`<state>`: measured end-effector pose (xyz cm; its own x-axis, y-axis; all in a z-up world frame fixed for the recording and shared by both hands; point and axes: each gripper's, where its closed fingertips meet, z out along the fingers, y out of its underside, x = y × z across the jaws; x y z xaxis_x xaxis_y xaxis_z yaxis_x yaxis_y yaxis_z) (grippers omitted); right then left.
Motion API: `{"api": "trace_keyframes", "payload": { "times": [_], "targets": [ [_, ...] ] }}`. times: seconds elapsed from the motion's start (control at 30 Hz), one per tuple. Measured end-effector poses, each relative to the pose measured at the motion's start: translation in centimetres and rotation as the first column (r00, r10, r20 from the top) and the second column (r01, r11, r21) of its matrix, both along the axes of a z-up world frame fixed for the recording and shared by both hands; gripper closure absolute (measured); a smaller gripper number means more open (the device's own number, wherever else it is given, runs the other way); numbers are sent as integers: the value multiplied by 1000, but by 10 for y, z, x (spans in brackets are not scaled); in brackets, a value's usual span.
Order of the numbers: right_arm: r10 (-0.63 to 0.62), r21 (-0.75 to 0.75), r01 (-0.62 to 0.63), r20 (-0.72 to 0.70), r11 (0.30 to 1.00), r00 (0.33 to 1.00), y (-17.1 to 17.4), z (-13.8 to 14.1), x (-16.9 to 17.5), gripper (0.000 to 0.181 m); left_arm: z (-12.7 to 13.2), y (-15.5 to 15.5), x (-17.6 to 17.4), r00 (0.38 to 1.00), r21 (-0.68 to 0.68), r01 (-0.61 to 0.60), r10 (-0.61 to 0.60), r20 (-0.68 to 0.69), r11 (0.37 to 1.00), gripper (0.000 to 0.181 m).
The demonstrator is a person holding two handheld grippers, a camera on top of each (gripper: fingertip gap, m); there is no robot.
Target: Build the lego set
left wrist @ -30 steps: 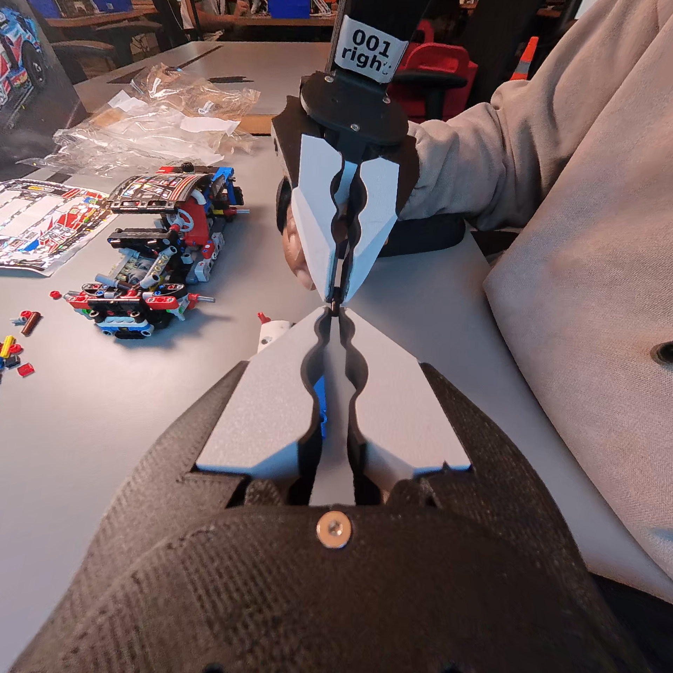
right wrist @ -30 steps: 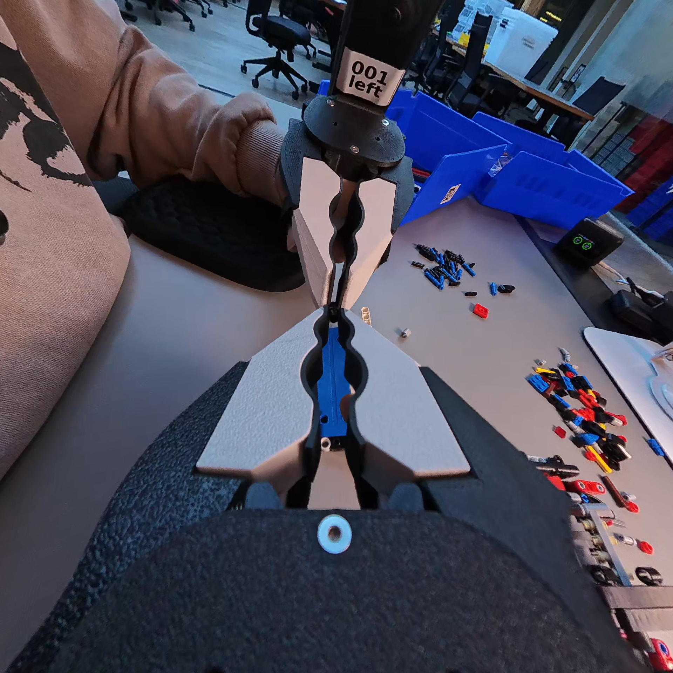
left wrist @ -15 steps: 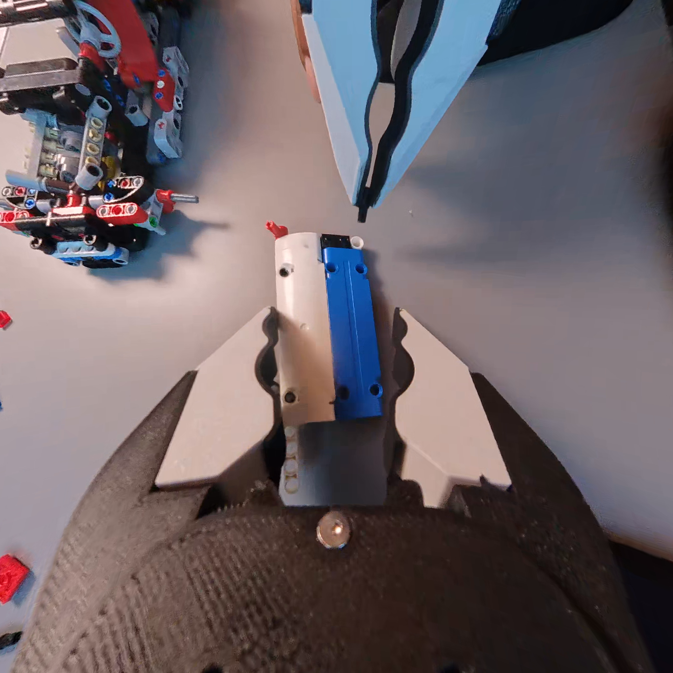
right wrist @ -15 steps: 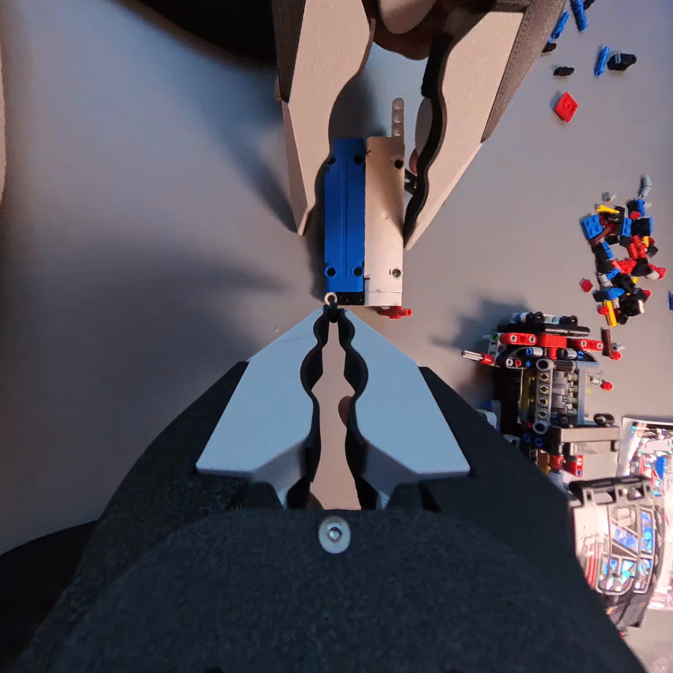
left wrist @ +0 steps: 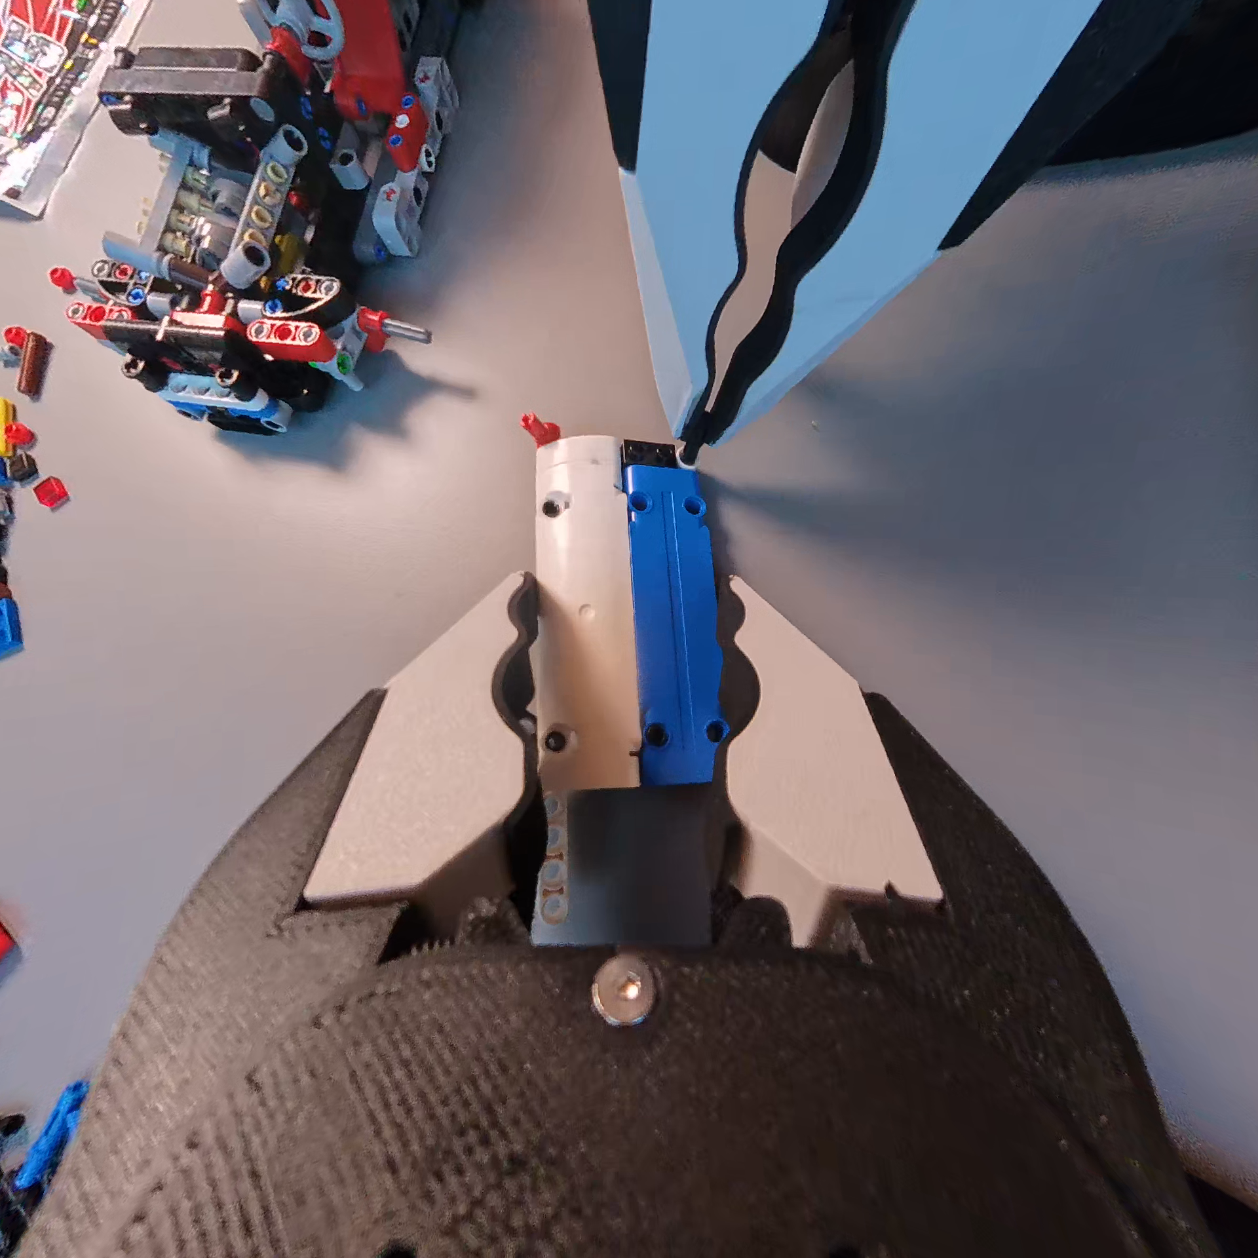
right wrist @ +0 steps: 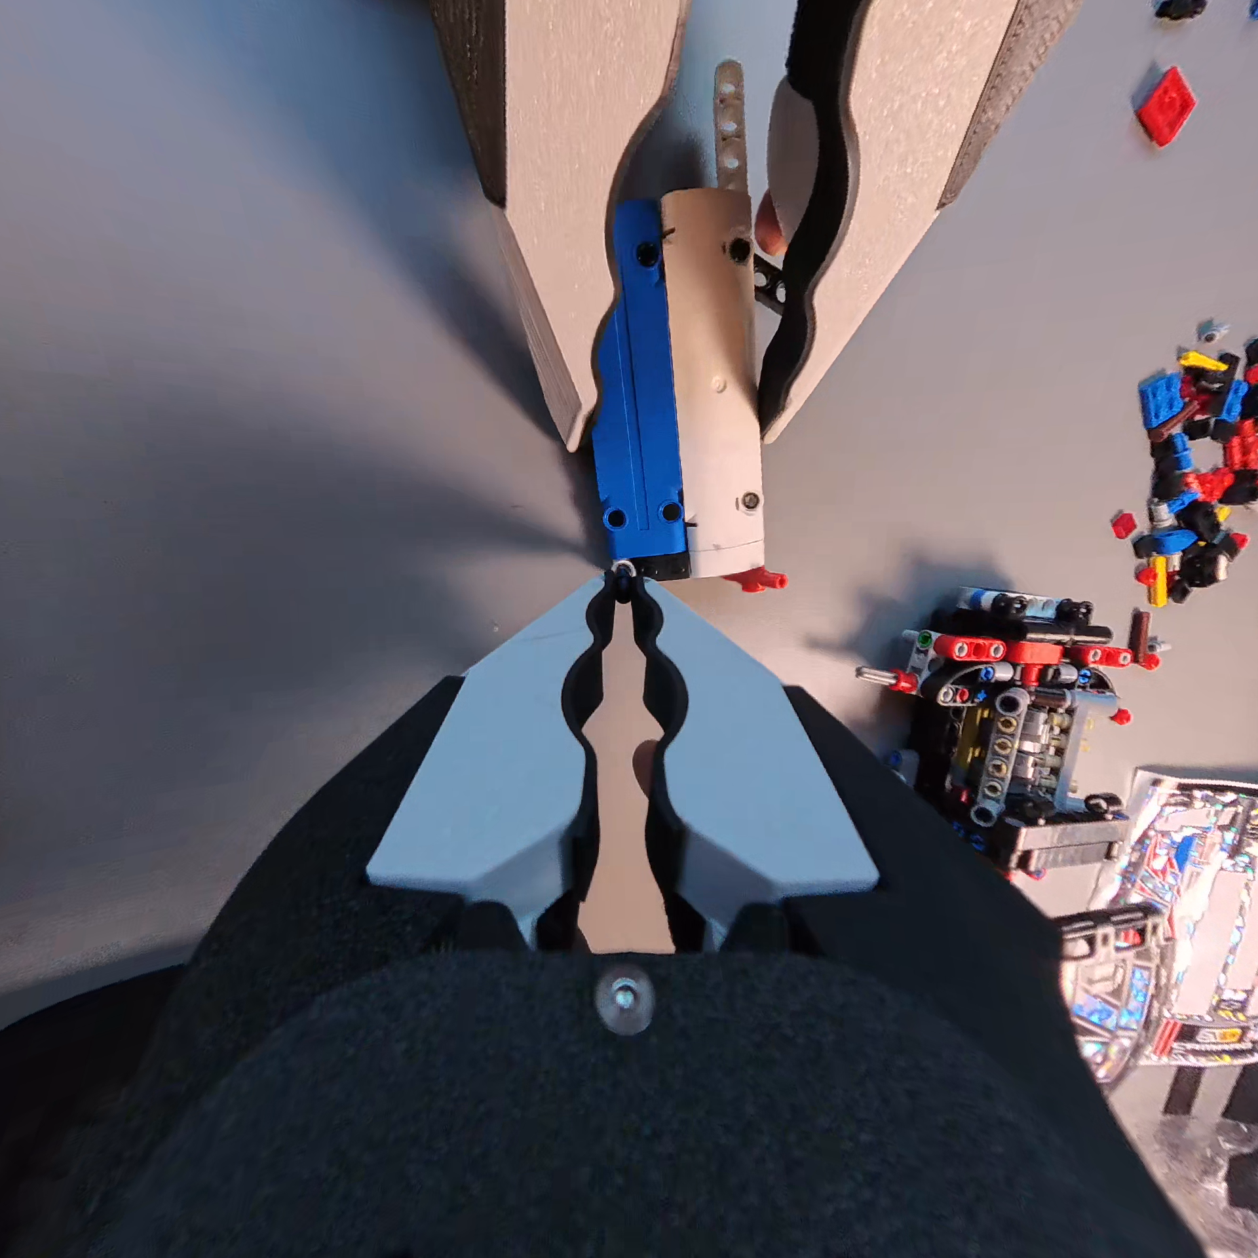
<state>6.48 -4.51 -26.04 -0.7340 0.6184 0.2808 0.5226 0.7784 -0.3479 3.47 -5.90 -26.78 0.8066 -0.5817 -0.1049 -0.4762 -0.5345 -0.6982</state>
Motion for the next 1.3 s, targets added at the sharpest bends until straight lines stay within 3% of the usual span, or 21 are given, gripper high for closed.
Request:
{"api": "trace_keyframes", "payload": {
  "times": [0.03, 0.7, 1.3],
  "targets": [
    [-3, 10, 3, 4, 1000, 1000, 0, 0, -1, 179, 0, 0, 0, 1000, 4, -15, 15, 0, 1000, 130],
    [-182, -63, 184, 48, 981, 982, 1, -3, -2, 179, 0, -2, -3, 999, 29, -46, 45, 15, 999, 130],
    [-252, 13, 252, 96, 968, 963, 3, -1, -6, 179, 0, -1, -5, 997, 41, -76, 76, 3, 996, 130]
  ]
}}
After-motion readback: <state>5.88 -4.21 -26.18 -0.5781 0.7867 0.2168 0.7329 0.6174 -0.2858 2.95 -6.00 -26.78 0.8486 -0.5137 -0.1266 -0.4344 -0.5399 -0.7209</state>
